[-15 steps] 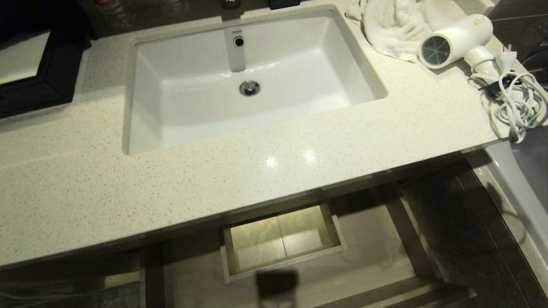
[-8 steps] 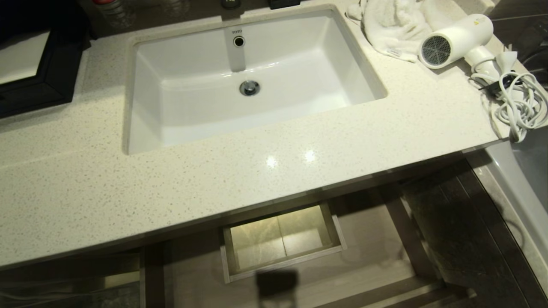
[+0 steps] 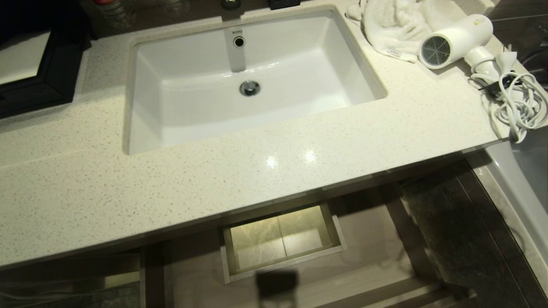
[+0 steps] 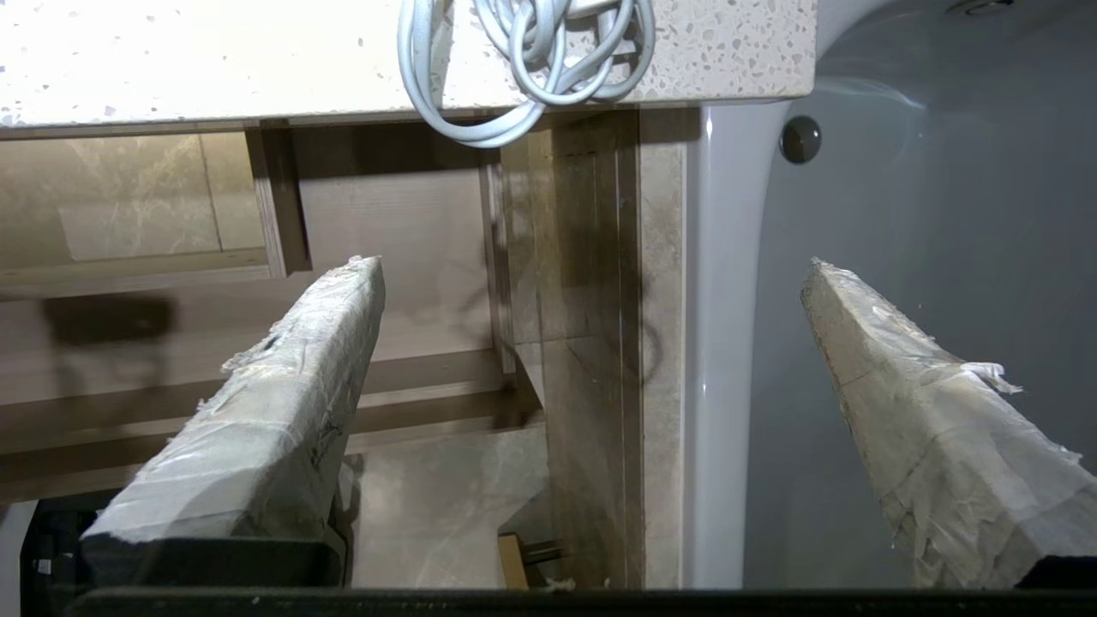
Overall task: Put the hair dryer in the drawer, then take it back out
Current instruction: Pick up the hairdryer
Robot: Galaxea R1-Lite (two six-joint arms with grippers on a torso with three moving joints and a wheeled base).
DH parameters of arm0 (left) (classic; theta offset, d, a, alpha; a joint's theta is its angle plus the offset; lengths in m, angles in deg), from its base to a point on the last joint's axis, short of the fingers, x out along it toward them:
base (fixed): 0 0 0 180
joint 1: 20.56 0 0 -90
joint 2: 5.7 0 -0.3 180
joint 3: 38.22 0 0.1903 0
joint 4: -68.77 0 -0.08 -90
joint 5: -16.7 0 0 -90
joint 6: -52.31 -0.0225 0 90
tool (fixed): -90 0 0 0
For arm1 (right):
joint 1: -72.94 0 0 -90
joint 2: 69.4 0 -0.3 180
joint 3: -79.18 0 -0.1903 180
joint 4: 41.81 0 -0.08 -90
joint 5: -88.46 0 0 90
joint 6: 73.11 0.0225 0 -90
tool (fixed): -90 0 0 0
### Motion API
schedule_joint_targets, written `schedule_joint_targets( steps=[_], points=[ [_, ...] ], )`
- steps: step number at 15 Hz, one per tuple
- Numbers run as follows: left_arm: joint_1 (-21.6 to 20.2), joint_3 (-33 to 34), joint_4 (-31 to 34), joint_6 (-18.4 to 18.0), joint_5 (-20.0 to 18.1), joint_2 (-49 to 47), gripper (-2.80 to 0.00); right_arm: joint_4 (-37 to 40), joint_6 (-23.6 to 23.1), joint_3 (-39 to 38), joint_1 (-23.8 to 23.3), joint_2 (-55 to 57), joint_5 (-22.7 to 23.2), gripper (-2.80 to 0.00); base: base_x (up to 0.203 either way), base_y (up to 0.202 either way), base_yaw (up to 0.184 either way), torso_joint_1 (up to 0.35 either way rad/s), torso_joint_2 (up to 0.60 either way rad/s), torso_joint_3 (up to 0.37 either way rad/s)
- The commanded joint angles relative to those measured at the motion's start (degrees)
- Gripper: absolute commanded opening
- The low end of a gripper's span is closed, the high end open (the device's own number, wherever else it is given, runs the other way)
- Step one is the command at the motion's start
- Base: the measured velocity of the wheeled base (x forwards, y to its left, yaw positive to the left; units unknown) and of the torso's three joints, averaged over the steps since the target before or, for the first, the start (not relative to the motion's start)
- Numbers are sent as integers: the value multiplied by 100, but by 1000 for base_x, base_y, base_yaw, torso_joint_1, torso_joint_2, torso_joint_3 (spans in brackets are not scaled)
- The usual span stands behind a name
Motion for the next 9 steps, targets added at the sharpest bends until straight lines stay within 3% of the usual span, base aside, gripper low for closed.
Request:
schedule_joint_targets(
  steps=[1, 9],
  points=[
    [-5, 0, 0, 2, 1, 0, -280, 39, -11, -17, 0, -86, 12, 0, 0, 0, 0, 0, 0, 0],
    [-5, 0, 27, -18, 1, 0, -280, -62, -16, 62, 0, -77, 17, 0, 0, 0, 0, 0, 0, 0]
  ],
)
